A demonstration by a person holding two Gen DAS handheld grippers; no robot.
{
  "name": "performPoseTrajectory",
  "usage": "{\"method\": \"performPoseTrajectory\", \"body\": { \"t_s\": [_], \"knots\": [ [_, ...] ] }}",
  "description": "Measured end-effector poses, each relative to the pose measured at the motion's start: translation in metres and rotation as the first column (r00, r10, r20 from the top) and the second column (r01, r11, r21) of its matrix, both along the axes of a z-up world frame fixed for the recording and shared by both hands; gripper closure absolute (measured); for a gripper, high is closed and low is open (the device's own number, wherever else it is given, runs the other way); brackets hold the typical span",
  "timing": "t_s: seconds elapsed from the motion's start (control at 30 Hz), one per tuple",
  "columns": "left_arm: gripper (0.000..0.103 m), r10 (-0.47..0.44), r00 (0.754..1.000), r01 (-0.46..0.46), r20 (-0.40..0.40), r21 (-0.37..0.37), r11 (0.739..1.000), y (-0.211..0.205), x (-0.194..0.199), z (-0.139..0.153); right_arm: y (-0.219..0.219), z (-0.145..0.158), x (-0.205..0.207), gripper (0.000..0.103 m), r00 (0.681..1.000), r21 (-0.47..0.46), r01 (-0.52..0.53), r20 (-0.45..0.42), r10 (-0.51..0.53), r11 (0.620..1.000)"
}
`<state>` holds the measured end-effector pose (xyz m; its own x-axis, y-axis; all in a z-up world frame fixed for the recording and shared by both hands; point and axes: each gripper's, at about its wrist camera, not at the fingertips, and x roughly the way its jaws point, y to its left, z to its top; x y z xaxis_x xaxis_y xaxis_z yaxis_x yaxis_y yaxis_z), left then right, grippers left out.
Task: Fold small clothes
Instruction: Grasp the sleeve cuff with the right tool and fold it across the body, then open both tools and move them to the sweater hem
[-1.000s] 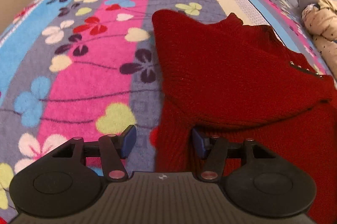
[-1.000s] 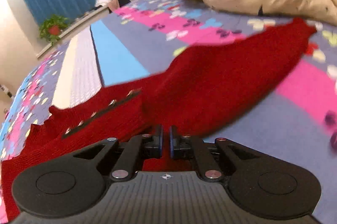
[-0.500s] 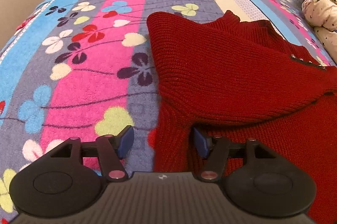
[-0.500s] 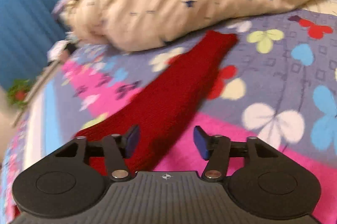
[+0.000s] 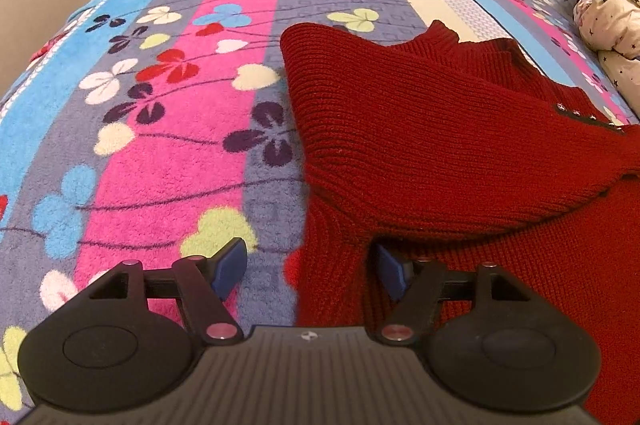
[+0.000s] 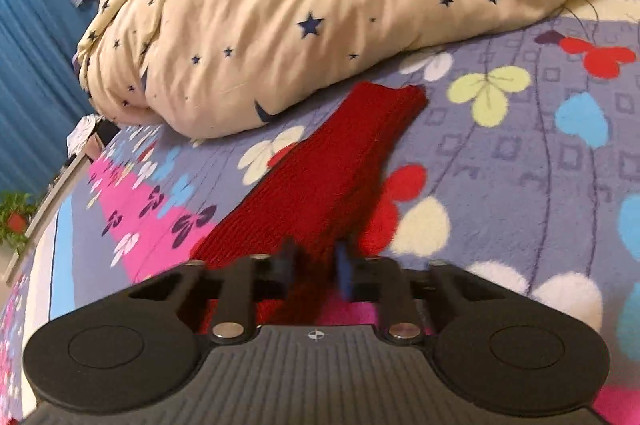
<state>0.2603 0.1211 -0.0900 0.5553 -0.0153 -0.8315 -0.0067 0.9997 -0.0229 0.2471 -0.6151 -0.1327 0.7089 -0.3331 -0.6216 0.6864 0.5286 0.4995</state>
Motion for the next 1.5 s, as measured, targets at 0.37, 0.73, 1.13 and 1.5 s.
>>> {"method": "performPoseTrajectory", "body": {
  "t_s": [0.37,0.73,1.13,1.5],
  "knots": [
    [0.027,0.032,0.999,-0.033,-0.014,-0.058,0.998,0.016,-0.001,0.017,0.092,0.088,0.02,0.09,0.995,-0.469,-0.095,-0.068,0.071,0.878],
    [0.029,0.109,0.993,-0.1,0.042,-0.185,0.978,0.052,-0.011,0.054,0.43,0.163,0.018,0.087,0.617,-0.728,-0.615,-0.204,0.76,0.304],
    [0.058,0.143,0.989,-0.105,0.044,-0.481,0.871,0.071,-0.009,0.051,0.437,0.13,-0.048,0.069,0.319,-0.314,-0.925,-0.339,0.885,0.214],
    [0.057,0.009,1.0,-0.015,-0.02,-0.351,0.936,0.02,-0.009,0.024,0.271,0.128,-0.143,0.055,0.549,-0.261,-0.835,-0.413,0.727,0.483]
  ]
}}
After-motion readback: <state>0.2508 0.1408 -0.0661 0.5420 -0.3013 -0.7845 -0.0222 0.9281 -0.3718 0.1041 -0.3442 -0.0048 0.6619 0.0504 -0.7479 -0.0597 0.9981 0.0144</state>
